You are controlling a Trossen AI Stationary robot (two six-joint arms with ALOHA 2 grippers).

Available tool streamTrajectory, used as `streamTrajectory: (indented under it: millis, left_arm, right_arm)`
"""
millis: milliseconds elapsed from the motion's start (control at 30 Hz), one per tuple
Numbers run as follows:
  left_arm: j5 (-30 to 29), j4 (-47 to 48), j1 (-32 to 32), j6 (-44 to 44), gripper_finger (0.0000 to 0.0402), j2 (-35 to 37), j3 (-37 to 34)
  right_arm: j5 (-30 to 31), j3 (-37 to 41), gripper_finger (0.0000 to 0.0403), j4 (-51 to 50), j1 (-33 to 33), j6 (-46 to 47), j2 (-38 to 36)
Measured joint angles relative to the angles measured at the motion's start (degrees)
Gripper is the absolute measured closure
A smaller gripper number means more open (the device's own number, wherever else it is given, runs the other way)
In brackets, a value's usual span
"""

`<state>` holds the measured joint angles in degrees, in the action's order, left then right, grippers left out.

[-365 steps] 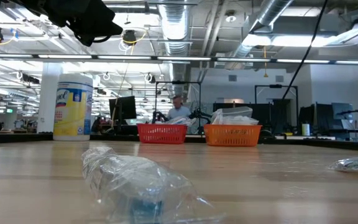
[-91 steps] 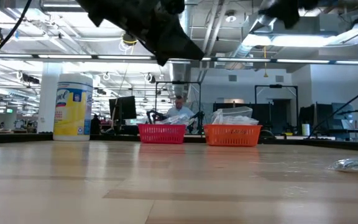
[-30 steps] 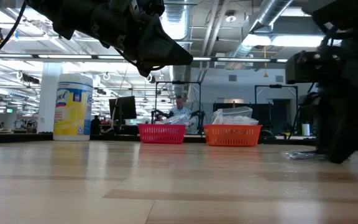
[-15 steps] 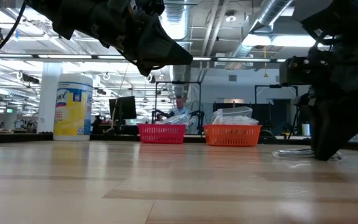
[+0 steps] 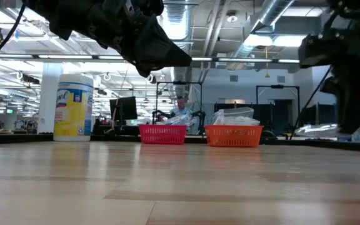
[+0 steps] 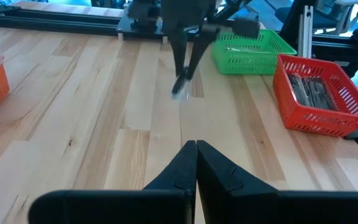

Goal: Pick & Place Travel size toiletries
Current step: Put the silver nail cutter into the green bin

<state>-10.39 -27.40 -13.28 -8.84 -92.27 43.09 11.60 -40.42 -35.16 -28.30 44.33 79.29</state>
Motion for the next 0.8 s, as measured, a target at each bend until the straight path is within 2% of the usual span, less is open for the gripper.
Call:
streamTrajectory:
  millis: [300,467,633,800]
  left_arm:
    - [0.4,-0.1,0.0,2.7,0.0401,0.0,-0.9]
    - [1.2,-0.2,-0.3,3.2,0.0401,0.0,-1.0]
    - [2.4,-0.2,-0.3,3.8,0.0401,0.0,-2.1]
    - [2.2,-3.1,-1.4,2.6,0.0401,0.0,-3.7]
  right_arm:
    - [-5.2,-0.5,0.0364,-8.2,-8.9,23.8,-9.0]
    - [-5.2,-6.3,0.0364,-12.6,-15.2,35.1,-11.7]
    - [-3.4,-12.3,0.0364,-15.7,-22.4,48.7,-10.2]
    - [-1.0,-16.6,0.0364,-16.1,-31.2,69.1,-3.0]
